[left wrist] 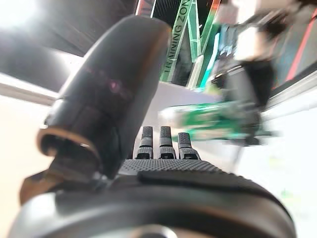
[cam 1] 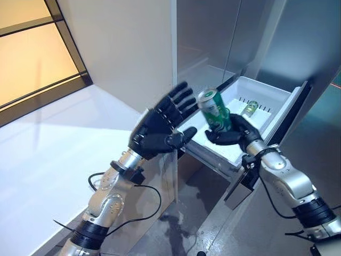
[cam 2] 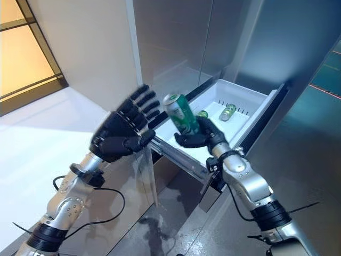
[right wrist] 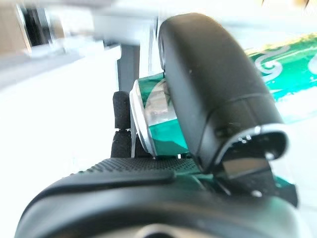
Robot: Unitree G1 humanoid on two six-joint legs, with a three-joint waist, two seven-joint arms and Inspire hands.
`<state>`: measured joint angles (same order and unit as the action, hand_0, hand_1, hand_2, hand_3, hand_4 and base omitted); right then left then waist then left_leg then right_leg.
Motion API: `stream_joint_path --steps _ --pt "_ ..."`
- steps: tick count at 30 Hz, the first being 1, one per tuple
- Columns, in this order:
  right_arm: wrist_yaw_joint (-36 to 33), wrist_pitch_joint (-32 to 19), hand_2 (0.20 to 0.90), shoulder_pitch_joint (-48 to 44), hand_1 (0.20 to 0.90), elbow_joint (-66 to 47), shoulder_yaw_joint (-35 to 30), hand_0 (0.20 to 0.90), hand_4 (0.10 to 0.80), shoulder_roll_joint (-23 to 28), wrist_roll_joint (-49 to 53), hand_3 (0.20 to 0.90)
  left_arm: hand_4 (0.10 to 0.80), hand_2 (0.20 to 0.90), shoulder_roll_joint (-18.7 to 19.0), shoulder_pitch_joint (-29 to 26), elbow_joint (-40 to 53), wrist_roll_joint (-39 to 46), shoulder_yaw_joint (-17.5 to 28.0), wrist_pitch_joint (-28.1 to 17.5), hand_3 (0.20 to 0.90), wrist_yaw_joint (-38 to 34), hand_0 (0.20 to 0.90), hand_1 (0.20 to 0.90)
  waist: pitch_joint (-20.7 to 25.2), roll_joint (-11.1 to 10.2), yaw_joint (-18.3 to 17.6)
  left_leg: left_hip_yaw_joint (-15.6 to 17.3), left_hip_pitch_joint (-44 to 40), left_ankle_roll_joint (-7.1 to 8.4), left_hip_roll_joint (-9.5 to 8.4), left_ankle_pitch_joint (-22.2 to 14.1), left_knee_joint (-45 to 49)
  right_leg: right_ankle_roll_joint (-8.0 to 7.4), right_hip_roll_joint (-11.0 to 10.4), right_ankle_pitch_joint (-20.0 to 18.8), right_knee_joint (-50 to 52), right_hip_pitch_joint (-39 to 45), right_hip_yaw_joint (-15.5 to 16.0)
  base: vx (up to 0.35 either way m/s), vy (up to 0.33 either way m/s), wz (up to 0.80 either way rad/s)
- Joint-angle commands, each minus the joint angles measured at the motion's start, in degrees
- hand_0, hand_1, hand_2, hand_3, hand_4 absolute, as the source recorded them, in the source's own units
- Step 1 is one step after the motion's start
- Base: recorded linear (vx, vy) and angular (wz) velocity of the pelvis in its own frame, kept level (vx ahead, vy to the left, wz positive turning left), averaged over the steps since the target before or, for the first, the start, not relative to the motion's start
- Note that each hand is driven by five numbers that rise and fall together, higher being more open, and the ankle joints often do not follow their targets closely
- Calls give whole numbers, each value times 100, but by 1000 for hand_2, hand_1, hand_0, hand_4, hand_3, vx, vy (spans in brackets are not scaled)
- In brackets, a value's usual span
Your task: Put drinks into fridge and close the fridge
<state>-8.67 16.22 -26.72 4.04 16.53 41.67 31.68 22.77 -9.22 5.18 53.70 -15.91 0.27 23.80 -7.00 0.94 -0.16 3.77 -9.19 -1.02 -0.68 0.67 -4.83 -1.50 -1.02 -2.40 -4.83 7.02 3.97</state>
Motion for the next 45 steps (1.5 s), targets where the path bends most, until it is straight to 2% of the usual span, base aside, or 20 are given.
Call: stream_joint_path --steps 1,6,10,15,17,21,23,24,27,32,34,38,45 --pt "-486 -1261 300 -2049 300 229 -895 300 100 439 96 200 800 900 -86 12 87 488 -468 260 900 590 900 900 428 -262 169 -336 81 -60 -308 -503 320 -162 44 542 540 -28 231 28 12 13" --pt "-435 -1397 300 -2852 300 2087 -485 300 100 1036 99 200 800 900 114 567 -147 371 -1179 527 900 893 900 900 368 -289 360 -415 70 -30 -310 -526 329 -163 21 625 558 59 362 60 15 21" --pt "-325 -1448 300 -3144 300 3059 -196 300 100 1158 -215 200 800 900 296 851 -232 195 -1520 853 900 959 900 900 302 -286 491 -468 126 -17 -311 -493 366 -157 -7 635 599 52 446 69 4 14" --pt "-235 -1438 300 -3405 300 3942 166 300 100 1123 -725 200 800 900 426 1010 -745 -289 -1978 1023 900 950 900 900 172 -248 611 -536 240 -17 -315 -448 419 -155 -40 637 663 -13 513 65 -11 20" --pt "-166 -1370 300 -3477 300 4171 234 300 100 1085 -855 200 800 900 444 1020 -1158 -739 -2134 933 900 943 900 900 101 -227 644 -557 331 -18 -315 -434 461 -159 -49 638 704 -84 521 25 -40 15" --pt "-56 -1217 300 -3617 300 4607 310 300 100 1002 -1149 200 800 900 396 882 -2601 -1785 -2392 270 900 434 900 900 -127 -188 682 -556 643 -34 -301 -385 570 -153 -48 637 853 -392 504 -51 -75 9" --pt "14 -1129 300 -3686 300 4794 342 300 100 976 -1244 200 800 900 353 761 -3334 -2218 -2297 66 900 43 900 900 -304 -184 683 -533 837 -48 -287 -346 612 -131 -29 630 909 -579 465 -160 -101 4" --pt "47 -969 300 -3683 300 4805 382 300 100 964 -1259 200 800 900 332 714 -3915 -2584 -2125 -82 900 -208 900 900 -450 -178 690 -522 973 -57 -276 -311 651 -103 -8 617 959 -710 445 -129 -96 16" --pt "85 -736 300 -3614 300 4864 406 300 100 916 -1353 200 800 900 205 634 -4841 -3297 -1648 -418 900 -610 900 900 -683 -138 705 -502 1156 -71 -264 -269 743 -42 21 613 1059 -886 452 -83 -65 11" --pt "193 -304 300 -3434 300 4917 408 300 100 884 -1651 200 800 900 101 421 -5626 -3812 -911 -202 900 -1176 900 900 -969 -68 751 -493 1367 -68 -269 -230 859 24 31 607 1140 -1049 526 -58 -40 6" --pt "288 -181 300 -3386 300 4955 414 300 100 911 -1833 200 800 900 113 342 -5859 -4034 -679 -49 900 -1306 900 900 -1078 -32 765 -496 1440 -60 -270 -216 892 34 22 606 1177 -1113 560 -55 -25 6" --pt "636 5 300 -3383 300 5045 566 300 100 1037 -2353 200 800 900 166 372 -5954 -4236 -514 114 900 -1366 900 900 -1192 23 784 -488 1514 -44 -273 -198 934 48 5 609 1229 -1190 611 -18 -8 2" --pt "1195 175 300 -3374 300 5259 659 300 100 1192 -2724 200 800 900 202 532 -5697 -4141 -365 9 900 -1217 900 900 -1323 93 829 -483 1591 -27 -292 -213 1050 60 -37 630 1340 -1268 657 0 0 0"
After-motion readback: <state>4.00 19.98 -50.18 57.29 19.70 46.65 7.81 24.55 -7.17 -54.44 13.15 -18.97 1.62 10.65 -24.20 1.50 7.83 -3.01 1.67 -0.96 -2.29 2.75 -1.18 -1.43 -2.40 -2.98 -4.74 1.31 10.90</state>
